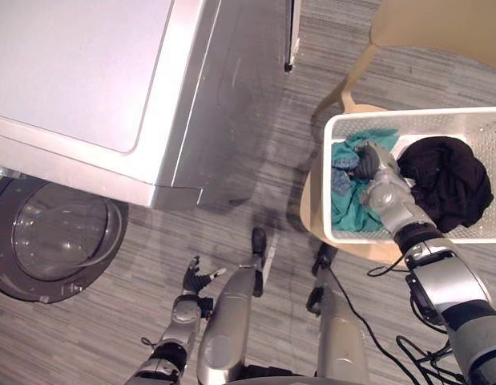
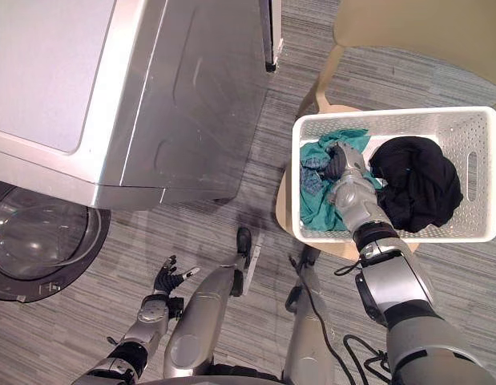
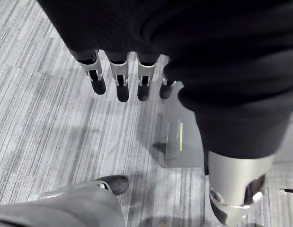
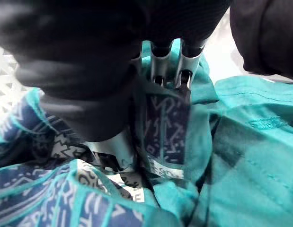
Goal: Pick up the laundry basket with both hands and put the clothes into the washing machine.
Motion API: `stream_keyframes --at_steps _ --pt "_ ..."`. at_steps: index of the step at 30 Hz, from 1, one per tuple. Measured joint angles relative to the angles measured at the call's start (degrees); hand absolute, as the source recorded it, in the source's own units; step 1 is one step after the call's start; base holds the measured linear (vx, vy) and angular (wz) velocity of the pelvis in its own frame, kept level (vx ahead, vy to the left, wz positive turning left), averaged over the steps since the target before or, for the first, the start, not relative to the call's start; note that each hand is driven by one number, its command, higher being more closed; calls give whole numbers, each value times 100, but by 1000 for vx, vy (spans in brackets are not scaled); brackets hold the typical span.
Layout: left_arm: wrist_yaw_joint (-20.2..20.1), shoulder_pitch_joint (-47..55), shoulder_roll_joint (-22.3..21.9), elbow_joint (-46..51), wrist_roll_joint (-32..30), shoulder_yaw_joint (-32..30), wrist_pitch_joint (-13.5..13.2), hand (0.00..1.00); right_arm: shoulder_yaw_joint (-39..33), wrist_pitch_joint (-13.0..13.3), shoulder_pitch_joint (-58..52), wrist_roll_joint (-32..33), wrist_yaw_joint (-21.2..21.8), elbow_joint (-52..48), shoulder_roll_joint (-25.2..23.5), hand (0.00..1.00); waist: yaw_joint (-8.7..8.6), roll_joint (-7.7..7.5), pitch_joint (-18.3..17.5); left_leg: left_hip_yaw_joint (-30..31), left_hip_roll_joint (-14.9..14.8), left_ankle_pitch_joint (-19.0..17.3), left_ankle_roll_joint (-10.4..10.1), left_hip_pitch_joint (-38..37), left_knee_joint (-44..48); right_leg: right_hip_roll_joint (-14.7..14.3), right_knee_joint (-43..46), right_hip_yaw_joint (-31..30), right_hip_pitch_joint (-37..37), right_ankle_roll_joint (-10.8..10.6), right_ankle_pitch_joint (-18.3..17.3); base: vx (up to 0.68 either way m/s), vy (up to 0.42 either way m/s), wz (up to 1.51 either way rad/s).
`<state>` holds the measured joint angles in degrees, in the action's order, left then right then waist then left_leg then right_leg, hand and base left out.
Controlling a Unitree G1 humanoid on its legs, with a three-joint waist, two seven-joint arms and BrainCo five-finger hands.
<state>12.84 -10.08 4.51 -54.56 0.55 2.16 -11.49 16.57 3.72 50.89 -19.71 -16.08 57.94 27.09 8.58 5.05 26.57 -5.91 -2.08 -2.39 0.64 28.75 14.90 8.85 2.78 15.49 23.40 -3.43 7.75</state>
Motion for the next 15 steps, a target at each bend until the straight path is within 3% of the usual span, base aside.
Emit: stream_keyframes --at_steps 4,8,11,13,15 --pt "-6 2 0 54 -1 -1 4 0 -505 30 -441 351 -39 -1165 -12 100 -46 -7 89 8 6 -1 0 -349 -55 -2 11 -65 -305 23 -28 8 7 0" --pt "-16 30 26 115 -4 -11 102 0 -1133 135 -1256 819 -140 -2587 -419 100 -175 -123 156 1 5 -14 -5 -787 -156 -5 39 -110 -680 5 -127 -3 5 2" --pt "-31 189 29 234 -18 -47 161 0 -1361 297 -1990 1250 -151 -3535 -902 100 -290 -253 144 -50 7 -18 -10 -1175 -294 -4 52 -160 -969 -10 -191 -12 17 -5" --pt "-44 377 53 235 -32 -62 232 0 -1374 487 -2537 1605 -101 -4154 -1367 100 -360 -435 16 -134 7 -43 -45 -1395 -435 -12 16 -243 -1091 -36 -224 9 17 -16" --pt "-51 534 56 225 -73 -110 259 0 -1373 507 -2956 1751 -8 -4556 -1669 100 -442 -573 -191 -185 5 -52 -59 -1513 -525 -24 -49 -289 -1174 -45 -226 47 15 -16"
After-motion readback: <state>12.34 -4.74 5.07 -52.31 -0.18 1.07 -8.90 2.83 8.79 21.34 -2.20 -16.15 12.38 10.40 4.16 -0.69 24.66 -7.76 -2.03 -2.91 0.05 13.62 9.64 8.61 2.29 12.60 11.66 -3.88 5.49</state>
